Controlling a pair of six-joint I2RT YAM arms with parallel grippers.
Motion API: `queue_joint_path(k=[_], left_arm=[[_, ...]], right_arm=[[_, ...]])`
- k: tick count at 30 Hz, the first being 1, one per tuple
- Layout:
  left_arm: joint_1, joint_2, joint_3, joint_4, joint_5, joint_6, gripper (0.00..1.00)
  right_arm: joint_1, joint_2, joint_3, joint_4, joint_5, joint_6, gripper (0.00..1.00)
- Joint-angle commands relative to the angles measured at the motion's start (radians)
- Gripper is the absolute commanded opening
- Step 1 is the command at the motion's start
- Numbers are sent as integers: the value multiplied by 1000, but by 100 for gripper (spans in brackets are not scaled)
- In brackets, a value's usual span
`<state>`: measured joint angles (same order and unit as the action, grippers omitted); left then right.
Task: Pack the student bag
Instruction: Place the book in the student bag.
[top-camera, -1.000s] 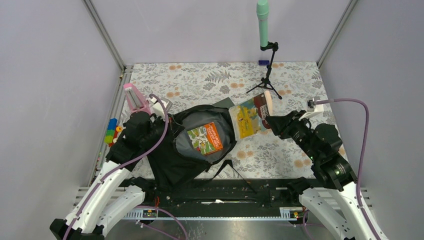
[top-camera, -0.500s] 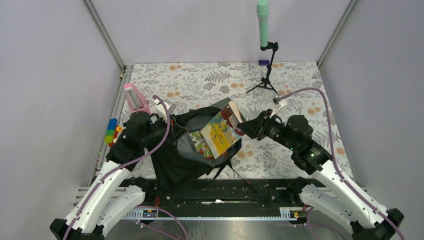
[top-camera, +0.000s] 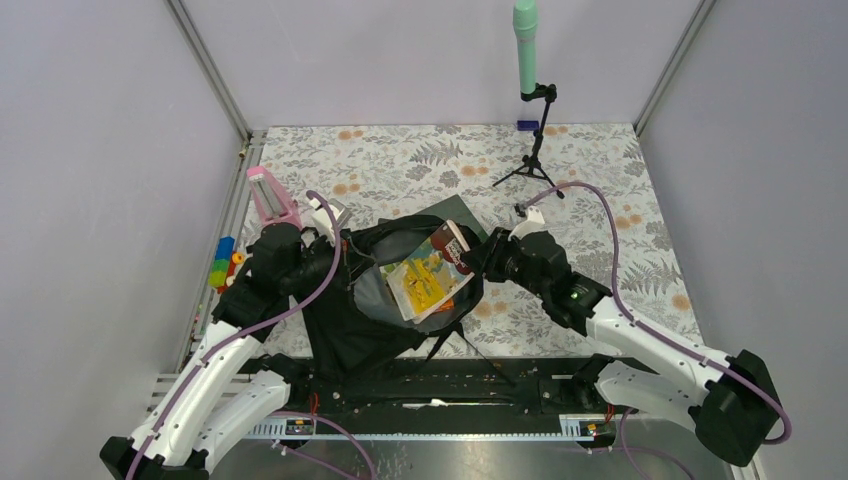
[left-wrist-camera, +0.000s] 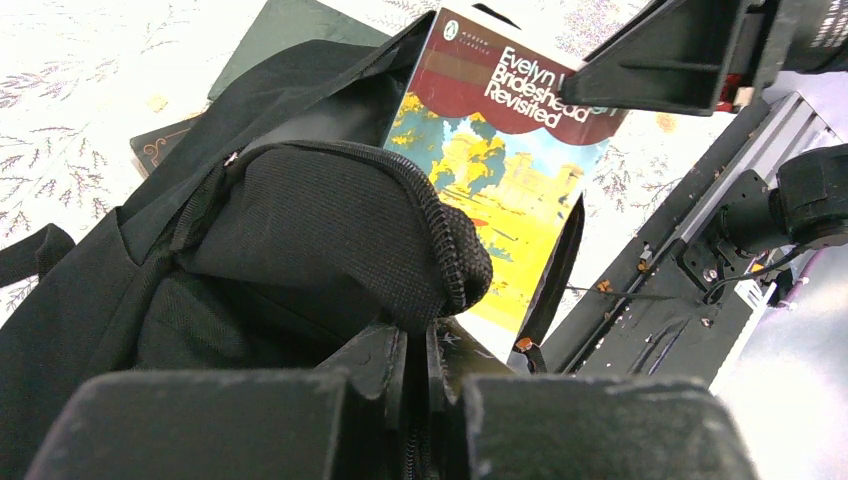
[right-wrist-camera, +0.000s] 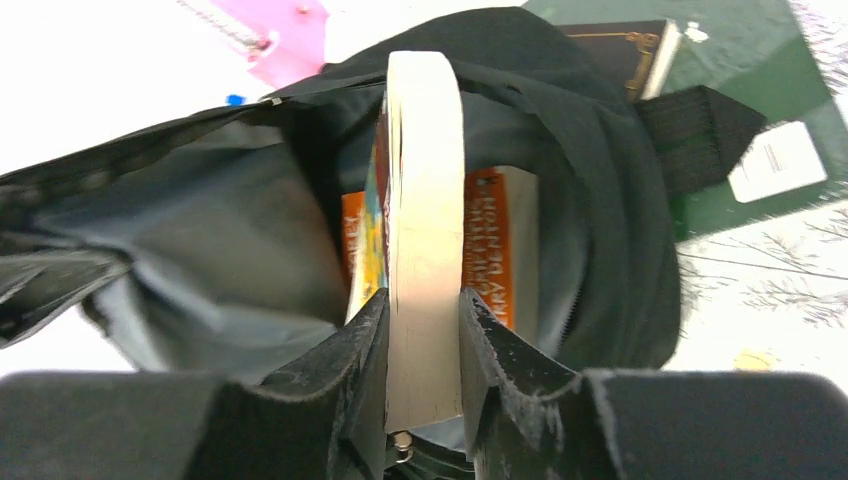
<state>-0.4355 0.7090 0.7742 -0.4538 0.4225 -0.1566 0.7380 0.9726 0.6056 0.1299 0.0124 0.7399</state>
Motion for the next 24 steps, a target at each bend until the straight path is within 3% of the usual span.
queue_joint_path(k=[1, 6, 11, 16, 24], left_arm=[[-5, -8, 25, 76, 73, 6, 0], [-5, -12, 23, 76, 74, 9, 0], [-6, -13, 22, 76, 73, 10, 0], [-6, -12, 24, 77, 73, 11, 0], [-5, -15, 23, 77, 68, 11, 0]], right_arm=[[27, 32, 20, -21, 162, 0, 0], [96, 35, 20, -105, 383, -56, 0], [104, 25, -26, -81, 477, -3, 0], [146, 90, -8, -1, 499, -20, 0], [275, 319, 126, 55, 379, -27, 0]])
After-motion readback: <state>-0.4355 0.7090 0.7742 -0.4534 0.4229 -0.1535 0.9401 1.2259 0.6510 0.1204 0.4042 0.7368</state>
